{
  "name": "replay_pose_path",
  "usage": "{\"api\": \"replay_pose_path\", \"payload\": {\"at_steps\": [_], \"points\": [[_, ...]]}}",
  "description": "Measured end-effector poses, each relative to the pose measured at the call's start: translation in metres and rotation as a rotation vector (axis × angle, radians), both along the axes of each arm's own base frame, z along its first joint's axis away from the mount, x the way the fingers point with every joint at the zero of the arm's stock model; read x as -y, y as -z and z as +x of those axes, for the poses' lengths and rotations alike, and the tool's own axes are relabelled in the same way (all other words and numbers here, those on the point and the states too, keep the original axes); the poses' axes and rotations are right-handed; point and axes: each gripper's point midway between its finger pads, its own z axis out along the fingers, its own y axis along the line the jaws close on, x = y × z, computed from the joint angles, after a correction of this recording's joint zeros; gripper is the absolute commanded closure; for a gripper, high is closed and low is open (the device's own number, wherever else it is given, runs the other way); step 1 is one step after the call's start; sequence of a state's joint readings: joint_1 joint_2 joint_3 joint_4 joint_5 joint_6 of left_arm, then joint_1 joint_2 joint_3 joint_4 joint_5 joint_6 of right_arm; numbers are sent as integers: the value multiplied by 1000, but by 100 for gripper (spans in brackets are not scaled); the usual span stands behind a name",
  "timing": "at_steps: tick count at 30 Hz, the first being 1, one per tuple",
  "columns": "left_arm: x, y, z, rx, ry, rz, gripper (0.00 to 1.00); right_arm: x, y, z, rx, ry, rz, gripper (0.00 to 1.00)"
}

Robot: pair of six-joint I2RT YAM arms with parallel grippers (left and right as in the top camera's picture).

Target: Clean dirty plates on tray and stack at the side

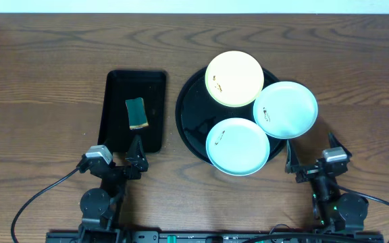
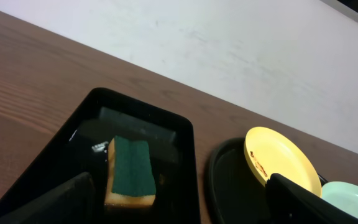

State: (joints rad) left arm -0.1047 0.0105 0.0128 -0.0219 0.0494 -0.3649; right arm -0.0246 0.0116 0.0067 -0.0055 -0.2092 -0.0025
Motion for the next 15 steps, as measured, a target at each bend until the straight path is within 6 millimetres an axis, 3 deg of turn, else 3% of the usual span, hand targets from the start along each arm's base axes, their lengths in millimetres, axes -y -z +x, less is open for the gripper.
{"api": "replay_pose_path", "payload": {"at_steps": [4,7,15], "points": [[0,0,0,0,0,0,12,0,9,-2,-69,2,42,1],[0,0,0,0,0,0,12,0,3,-5,-145,7,91,1],[0,-1,0,-1,1,3,12,-5,-76,-9,-439,2,153,1]]}}
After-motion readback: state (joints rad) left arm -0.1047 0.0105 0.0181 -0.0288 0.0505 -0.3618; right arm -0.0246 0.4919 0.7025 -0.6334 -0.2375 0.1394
